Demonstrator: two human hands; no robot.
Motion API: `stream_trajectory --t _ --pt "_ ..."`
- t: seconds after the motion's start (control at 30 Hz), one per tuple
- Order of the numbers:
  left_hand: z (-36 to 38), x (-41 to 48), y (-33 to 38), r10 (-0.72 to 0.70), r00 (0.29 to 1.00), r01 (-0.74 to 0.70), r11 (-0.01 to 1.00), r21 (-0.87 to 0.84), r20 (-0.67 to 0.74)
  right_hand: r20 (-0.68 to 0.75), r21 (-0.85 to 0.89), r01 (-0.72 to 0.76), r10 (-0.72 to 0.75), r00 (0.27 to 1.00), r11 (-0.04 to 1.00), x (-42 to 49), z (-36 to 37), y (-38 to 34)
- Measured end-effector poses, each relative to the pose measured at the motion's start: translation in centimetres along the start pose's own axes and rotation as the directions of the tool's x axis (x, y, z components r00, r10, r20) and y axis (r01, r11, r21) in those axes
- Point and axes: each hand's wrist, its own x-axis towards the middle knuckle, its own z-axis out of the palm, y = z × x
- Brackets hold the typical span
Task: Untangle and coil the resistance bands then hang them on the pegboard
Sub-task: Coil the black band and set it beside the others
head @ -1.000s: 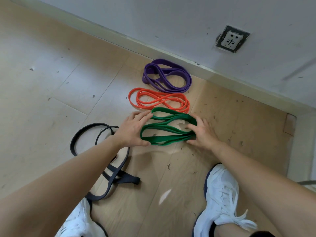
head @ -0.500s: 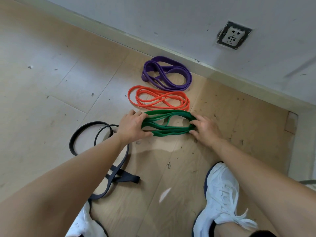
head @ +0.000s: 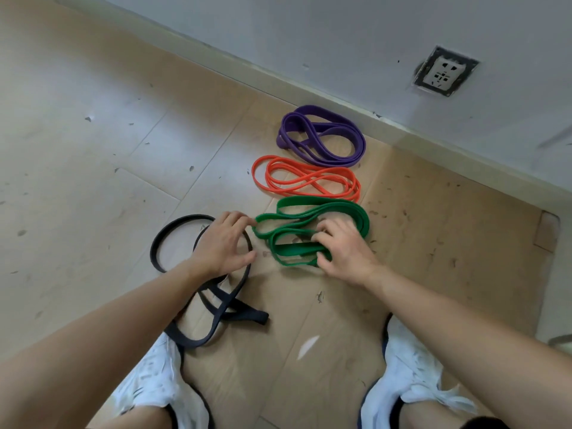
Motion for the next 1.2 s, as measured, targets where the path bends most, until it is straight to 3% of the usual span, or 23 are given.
stream_trajectory --t 0.1,0.17,0.3,0.43,0.5,0.57,0.67,0.77,0.97,1.2 --pt "-1.0 -3.4 -1.7 -0.034 0.993 0.027 0.998 0.059 0.117 0.073 0.103 0.089 -0.097 0.993 0.991 0.4 2.1 -4.3" --pt "-1.3 -5.1 -2.5 -0.142 0.968 0.112 0.982 0.155 0.205 0.23 0.18 0.053 -0.095 0.968 0.982 0.4 3.3 -7.0" --pt "-1.5 -7.0 -3.5 -0.418 0.867 0.364 0.903 0.228 0.272 0.567 0.215 -0.025 -0.104 0.817 0.976 0.1 4.9 -11.7" --pt "-2.3 -8.7 -4.2 -0.422 0.8 0.411 0.903 0.123 0.427 0.686 0.109 0.112 -0.156 0.711 0.988 0.3 5.4 -14.3" --pt "-3.5 -9.2 -3.9 -0.377 0.83 0.38 0.922 0.076 0.411 0.677 0.101 0.138 -0.17 0.716 0.985 0.8 5.1 -15.1" --pt "-5.2 -9.0 -3.2 -0.314 0.878 0.333 0.943 0.01 0.362 0.582 0.153 0.041 -0.123 0.803 0.987 1.7 4.3 -15.7" --pt "-8.8 -8.1 -1.9 -0.25 0.924 0.273 0.961 -0.041 0.29 0.287 0.304 -0.126 0.035 0.957 0.944 4.2 1.1 -16.5" --pt "-12.9 -6.9 0.1 -0.164 0.946 0.176 0.984 -0.016 0.279 0.076 0.38 -0.097 0.073 0.994 0.92 6.9 -3.5 -17.2" --pt "-22.9 -6.6 4.1 -0.08 0.978 0.1 0.99 -0.095 0.193 0.188 0.43 -0.049 -0.036 0.982 0.901 9.3 -11.9 -18.6" --pt "-33.2 -8.5 7.6 -0.139 0.987 0.092 0.906 -0.412 -0.085 0.114 0.509 0.015 -0.085 0.99 0.861 8.1 -22.3 -22.2"
